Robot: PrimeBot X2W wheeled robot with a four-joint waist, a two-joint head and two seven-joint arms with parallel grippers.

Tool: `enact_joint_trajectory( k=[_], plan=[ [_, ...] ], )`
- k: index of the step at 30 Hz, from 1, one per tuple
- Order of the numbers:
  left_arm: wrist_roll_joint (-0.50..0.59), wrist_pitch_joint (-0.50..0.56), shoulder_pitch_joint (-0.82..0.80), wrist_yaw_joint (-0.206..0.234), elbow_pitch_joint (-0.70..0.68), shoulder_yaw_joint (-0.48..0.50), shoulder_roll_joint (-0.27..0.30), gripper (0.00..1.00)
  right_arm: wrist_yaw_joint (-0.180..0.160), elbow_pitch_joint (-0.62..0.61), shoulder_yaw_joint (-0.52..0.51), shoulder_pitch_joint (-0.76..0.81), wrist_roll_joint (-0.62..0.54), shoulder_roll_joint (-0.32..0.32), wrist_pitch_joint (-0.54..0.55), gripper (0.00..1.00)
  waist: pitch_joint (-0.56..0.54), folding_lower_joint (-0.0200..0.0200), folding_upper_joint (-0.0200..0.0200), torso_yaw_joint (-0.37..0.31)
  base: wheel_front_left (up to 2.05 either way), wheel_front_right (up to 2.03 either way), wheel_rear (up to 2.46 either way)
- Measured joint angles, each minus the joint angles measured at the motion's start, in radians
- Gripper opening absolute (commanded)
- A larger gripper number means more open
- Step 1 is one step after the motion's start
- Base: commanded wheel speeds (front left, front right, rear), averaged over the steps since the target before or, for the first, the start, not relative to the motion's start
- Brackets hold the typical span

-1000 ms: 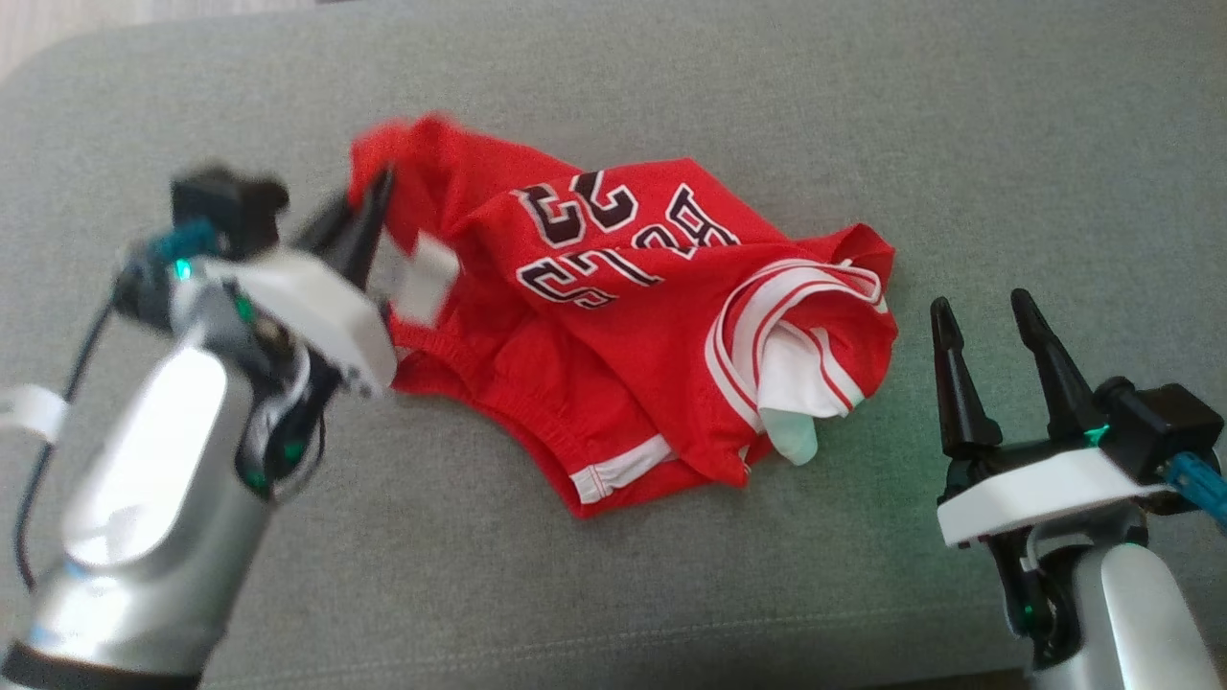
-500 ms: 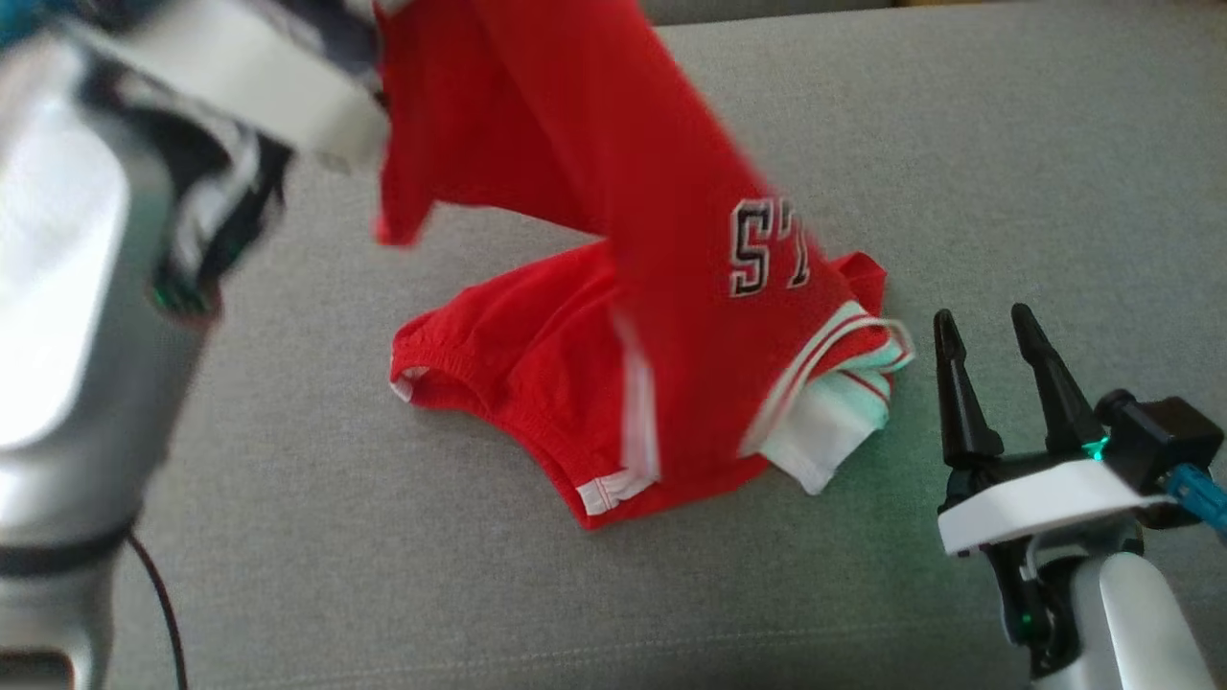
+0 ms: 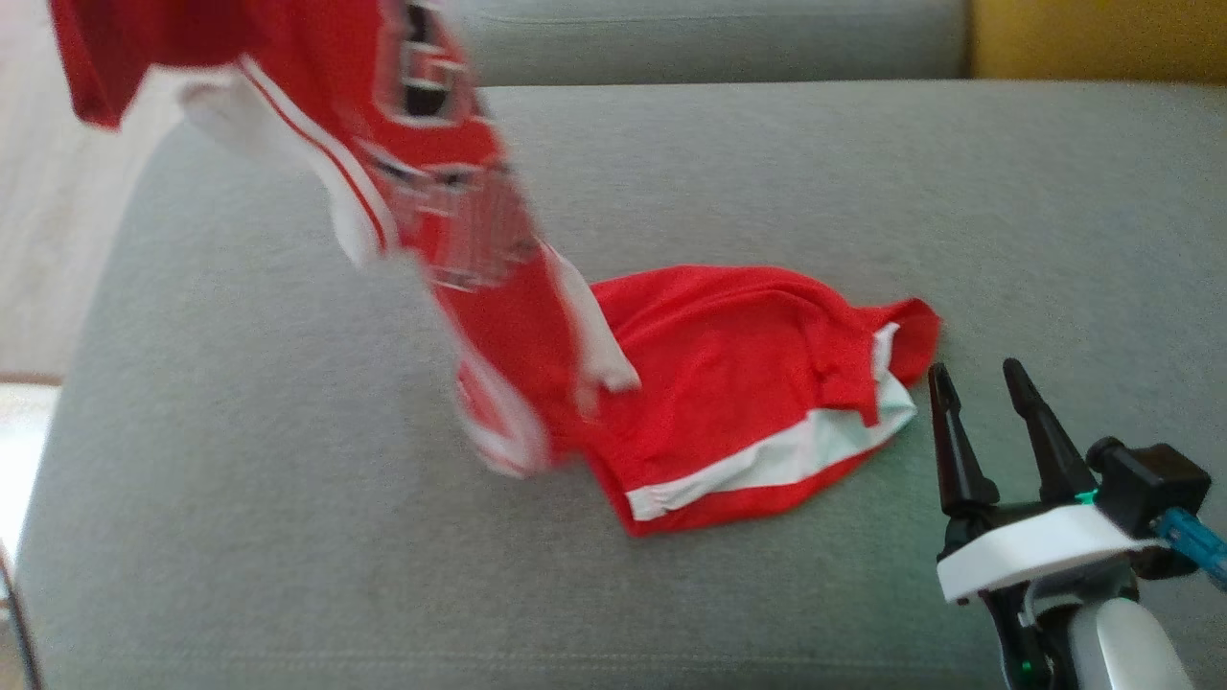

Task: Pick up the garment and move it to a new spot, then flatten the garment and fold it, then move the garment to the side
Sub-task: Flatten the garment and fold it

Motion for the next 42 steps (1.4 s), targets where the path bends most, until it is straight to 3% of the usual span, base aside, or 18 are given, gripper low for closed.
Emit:
enact_joint_trajectory(
  k=[6,16,26,37,38,39,42],
  plan=[
    [-0.006,-0.017,-0.055,-0.022,0.189,0.039,0.059,0.00,0.000,-0.012,0.012,0.005,0.000,0.000,0.009,1.00,0.004,0.0000,0.0000,0.094,0.00,0.00,0.00],
    [-0.068,-0.123,0.020,-0.025,0.378,0.082,0.073,0.00,0.000,-0.049,0.012,-0.001,-0.031,0.000,0.047,1.00,0.077,0.0000,0.0000,0.157,0.00,0.00,0.00],
    [-0.208,-0.237,0.239,-0.052,0.509,0.106,-0.056,0.00,0.000,-0.115,0.013,-0.072,-0.067,0.000,0.091,1.00,0.182,0.0000,0.0000,0.162,0.00,0.00,0.00],
    [-0.304,-0.325,0.429,-0.042,0.804,0.169,-0.112,0.00,0.000,-0.132,0.010,-0.091,-0.072,-0.001,0.107,1.00,0.250,0.0000,0.0000,0.125,0.00,0.00,0.00],
    [-0.305,-0.332,0.433,-0.043,0.825,0.169,-0.116,0.19,0.000,-0.133,0.008,-0.094,-0.072,-0.001,0.107,1.00,0.253,0.0001,0.0000,0.124,0.00,0.00,0.00],
    [-0.305,-0.339,0.435,-0.042,0.840,0.168,-0.118,1.00,0.000,-0.133,0.007,-0.100,-0.074,-0.001,0.107,1.00,0.255,0.0002,-0.0001,0.123,0.00,0.00,0.00],
    [-0.300,-0.373,0.437,-0.041,0.856,0.170,-0.128,1.00,0.000,-0.134,0.005,-0.105,-0.081,-0.001,0.106,1.00,0.254,0.0002,0.0000,0.122,0.00,0.00,0.00]
  ],
)
